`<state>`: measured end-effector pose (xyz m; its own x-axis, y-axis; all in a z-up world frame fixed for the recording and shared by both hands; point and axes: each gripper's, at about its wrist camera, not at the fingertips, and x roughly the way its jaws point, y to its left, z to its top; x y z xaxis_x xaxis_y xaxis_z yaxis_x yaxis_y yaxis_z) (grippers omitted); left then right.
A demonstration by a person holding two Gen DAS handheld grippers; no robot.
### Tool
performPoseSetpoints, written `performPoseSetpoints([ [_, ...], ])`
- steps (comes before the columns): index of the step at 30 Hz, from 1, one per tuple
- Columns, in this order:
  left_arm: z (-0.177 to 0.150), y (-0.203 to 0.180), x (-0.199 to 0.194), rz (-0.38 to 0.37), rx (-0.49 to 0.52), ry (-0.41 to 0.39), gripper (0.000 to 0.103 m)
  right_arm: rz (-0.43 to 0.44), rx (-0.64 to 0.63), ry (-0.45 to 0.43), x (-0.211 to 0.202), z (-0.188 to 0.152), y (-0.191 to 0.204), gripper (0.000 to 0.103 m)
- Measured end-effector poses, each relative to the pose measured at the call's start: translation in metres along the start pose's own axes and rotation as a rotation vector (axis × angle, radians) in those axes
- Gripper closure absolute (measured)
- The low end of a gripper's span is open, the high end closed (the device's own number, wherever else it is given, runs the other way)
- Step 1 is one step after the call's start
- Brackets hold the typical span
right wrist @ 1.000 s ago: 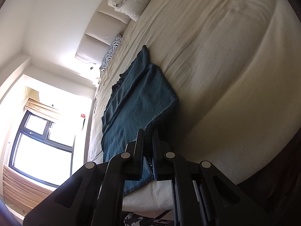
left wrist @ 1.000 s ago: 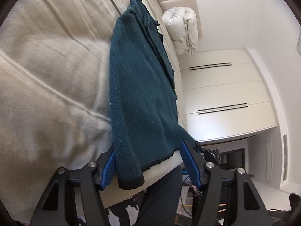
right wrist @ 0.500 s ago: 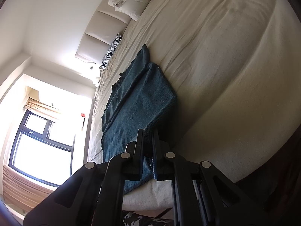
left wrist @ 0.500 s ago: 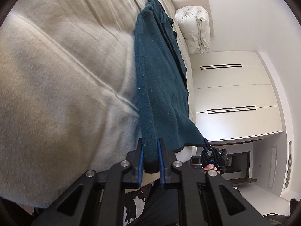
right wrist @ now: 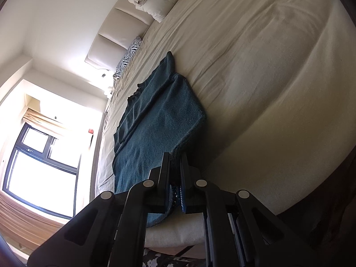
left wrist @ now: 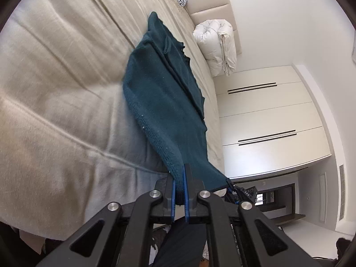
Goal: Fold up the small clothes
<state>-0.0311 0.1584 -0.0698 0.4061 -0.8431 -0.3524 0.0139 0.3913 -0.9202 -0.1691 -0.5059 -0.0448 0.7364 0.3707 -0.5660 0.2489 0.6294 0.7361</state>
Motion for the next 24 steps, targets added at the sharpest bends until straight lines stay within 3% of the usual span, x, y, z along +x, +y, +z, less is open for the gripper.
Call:
performPoseSetpoints([
  [6,0.02,-0.009,-0.007,-0.094,-0.052,-0.056,0.097,0.036,-0.011,0.009,0.002,0.01,0.014,0.096],
  [11,0.038,-0.017,-0.006,-0.125,-0.062,-0.078,0.097,0.06,-0.029,0.019,0.006,0.023,0.03,0.096],
  [24,0.117,-0.048,0.014,-0.127,-0.033,-0.12,0.097,0.091,-0.088,0.018,0.06,0.093,0.09,0.096],
])
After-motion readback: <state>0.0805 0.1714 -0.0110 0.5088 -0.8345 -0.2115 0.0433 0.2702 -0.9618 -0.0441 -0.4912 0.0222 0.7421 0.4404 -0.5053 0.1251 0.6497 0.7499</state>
